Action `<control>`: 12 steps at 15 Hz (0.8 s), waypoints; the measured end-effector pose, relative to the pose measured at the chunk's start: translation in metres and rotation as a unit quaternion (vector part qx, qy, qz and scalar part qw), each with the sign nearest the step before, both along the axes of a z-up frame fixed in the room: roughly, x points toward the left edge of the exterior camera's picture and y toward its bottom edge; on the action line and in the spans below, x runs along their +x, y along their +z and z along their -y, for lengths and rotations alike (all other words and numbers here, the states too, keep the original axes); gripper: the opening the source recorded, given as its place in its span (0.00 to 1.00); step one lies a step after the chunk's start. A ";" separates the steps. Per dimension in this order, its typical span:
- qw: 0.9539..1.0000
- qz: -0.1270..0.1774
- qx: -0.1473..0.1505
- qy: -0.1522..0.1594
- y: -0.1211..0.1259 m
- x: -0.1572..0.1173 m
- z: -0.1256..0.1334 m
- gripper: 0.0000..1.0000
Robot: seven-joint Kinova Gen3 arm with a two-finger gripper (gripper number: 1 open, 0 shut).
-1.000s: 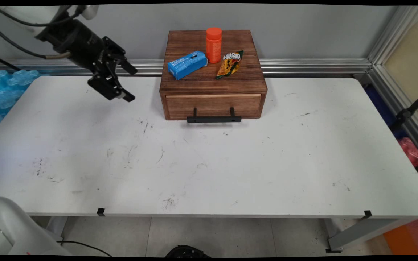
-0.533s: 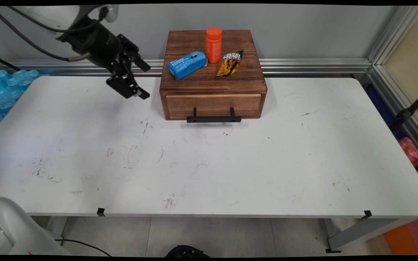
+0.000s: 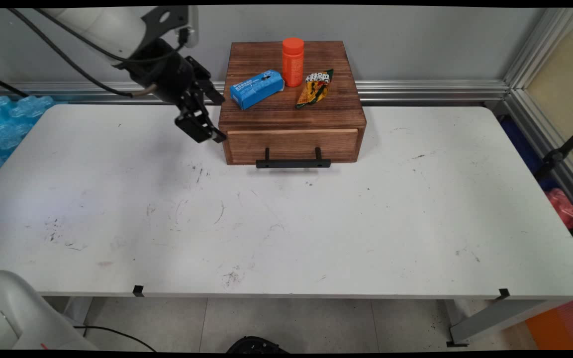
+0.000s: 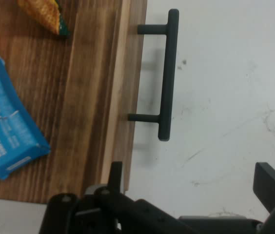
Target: Open the drawer
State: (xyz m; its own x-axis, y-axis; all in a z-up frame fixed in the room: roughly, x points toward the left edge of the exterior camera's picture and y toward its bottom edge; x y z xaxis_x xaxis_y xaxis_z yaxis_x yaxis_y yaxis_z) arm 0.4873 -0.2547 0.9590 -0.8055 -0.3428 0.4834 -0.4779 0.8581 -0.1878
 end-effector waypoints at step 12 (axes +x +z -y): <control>1.000 0.007 0.008 0.017 -0.046 -0.059 0.011 1.00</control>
